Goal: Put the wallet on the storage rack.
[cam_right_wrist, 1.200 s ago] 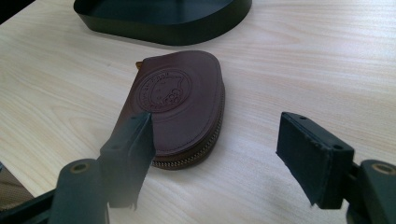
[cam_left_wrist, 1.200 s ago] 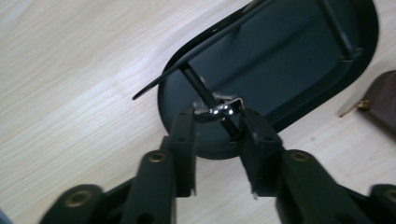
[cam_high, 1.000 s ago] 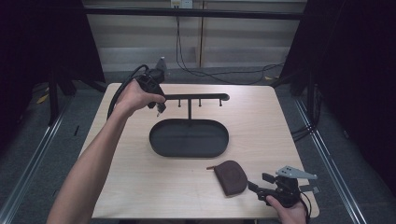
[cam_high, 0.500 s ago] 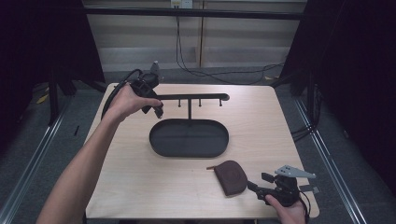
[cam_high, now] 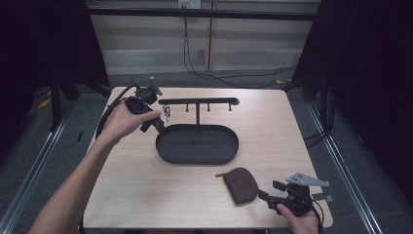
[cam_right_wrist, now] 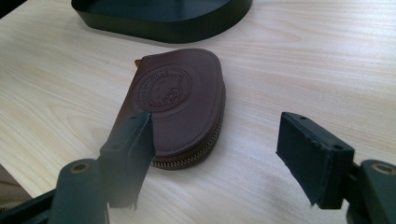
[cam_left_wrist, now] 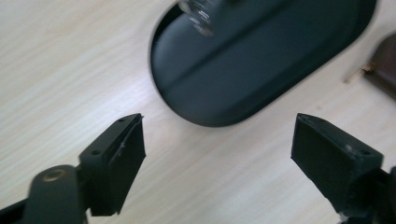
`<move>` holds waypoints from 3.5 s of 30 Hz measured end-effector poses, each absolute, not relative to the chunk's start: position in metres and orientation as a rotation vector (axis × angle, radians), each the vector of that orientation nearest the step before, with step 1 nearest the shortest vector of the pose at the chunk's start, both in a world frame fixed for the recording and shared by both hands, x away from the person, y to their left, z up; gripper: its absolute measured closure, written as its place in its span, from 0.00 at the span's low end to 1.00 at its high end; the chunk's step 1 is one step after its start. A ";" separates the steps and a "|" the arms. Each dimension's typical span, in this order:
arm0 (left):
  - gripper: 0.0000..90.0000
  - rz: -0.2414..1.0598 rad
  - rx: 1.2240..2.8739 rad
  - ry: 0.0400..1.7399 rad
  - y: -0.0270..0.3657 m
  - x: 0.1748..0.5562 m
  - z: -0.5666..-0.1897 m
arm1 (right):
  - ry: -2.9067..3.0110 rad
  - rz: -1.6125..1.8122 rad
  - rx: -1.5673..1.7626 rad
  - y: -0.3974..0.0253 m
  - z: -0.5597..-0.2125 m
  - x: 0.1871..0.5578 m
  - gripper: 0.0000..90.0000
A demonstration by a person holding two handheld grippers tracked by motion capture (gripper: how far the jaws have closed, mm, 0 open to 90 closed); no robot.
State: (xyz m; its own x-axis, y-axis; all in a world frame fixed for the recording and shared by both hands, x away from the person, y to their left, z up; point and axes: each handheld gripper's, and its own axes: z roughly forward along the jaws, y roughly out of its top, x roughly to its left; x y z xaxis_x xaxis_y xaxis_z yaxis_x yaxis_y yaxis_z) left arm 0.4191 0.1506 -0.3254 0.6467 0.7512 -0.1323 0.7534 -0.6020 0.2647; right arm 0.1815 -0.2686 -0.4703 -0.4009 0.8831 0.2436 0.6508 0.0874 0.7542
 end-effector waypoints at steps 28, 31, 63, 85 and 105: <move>0.23 0.136 2.346 1.092 0.214 0.355 -0.366 | 2.083 1.205 1.555 -0.269 -0.471 0.184 0.30; 0.23 0.109 2.304 1.094 0.219 0.348 -0.378 | 2.079 1.206 1.564 -0.269 -0.471 0.184 0.30; 0.26 0.150 2.098 1.057 0.264 0.258 -0.450 | 2.175 1.167 1.600 -0.260 -0.446 0.205 0.28; 0.26 0.200 2.046 1.028 0.268 0.234 -0.464 | 2.394 0.934 1.686 -0.232 -0.443 0.245 0.30; 0.24 0.155 2.064 1.021 0.271 0.239 -0.465 | 2.600 0.564 1.801 -0.203 -0.458 0.285 0.28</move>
State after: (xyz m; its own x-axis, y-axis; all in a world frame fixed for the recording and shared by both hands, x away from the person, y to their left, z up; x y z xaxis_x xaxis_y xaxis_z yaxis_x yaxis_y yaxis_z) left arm 0.2389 0.2709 -0.4654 0.6650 0.7114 -0.2275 0.6121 -0.3445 0.7118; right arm 0.2855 -0.2030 -0.4575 -0.3698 0.8936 0.2542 0.9186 0.3107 0.2440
